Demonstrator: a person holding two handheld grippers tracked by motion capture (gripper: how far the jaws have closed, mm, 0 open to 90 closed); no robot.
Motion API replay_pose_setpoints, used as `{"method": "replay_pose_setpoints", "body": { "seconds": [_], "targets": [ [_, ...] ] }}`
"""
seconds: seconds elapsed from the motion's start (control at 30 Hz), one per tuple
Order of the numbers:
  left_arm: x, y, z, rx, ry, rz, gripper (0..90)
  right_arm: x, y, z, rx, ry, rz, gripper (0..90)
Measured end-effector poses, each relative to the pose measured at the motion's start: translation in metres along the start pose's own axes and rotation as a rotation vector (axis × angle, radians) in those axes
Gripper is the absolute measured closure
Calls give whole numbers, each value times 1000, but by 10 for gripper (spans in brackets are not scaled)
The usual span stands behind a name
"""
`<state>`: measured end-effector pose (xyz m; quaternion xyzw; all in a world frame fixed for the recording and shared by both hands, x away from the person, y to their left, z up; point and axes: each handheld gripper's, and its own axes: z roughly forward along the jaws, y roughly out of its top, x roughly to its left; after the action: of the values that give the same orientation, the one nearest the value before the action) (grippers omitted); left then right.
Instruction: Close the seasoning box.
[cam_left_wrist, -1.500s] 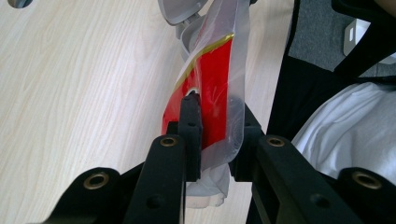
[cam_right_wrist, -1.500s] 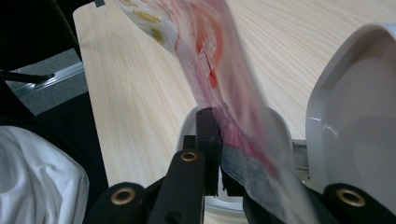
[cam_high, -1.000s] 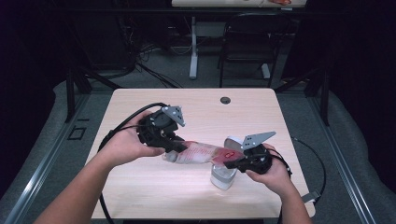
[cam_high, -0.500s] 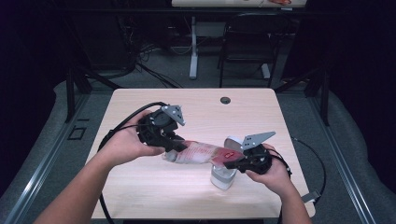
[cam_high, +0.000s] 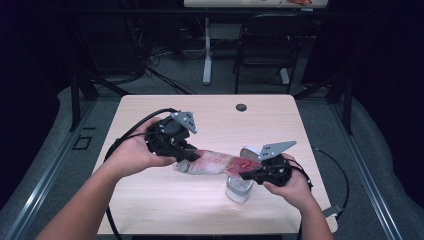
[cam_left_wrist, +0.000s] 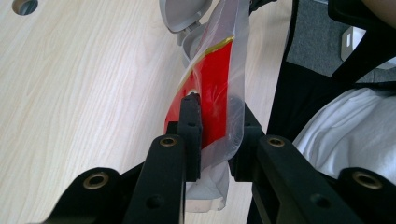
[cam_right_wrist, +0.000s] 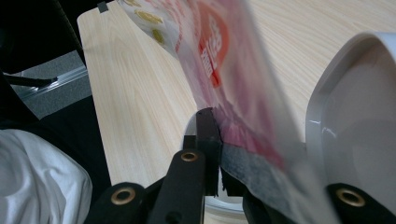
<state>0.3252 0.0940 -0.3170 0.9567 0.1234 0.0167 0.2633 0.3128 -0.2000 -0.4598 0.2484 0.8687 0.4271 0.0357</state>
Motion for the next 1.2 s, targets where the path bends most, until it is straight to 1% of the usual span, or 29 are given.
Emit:
{"method": "replay_pose_setpoints", "body": {
  "seconds": [0.47,0.73,1.03,1.2],
  "targets": [
    [0,2,1,-3,0,3,787,-2,-1,-1,1,-3,6,878],
    [-1,6,-2,-5,7,12,788,-1,0,-4,-13,-1,5,878],
    [-1,10,-3,-11,8,11,789,-2,-1,-5,-21,-1,13,878],
    [0,11,-2,-10,7,14,789,-3,-1,-5,-14,-3,11,878]
  ]
}}
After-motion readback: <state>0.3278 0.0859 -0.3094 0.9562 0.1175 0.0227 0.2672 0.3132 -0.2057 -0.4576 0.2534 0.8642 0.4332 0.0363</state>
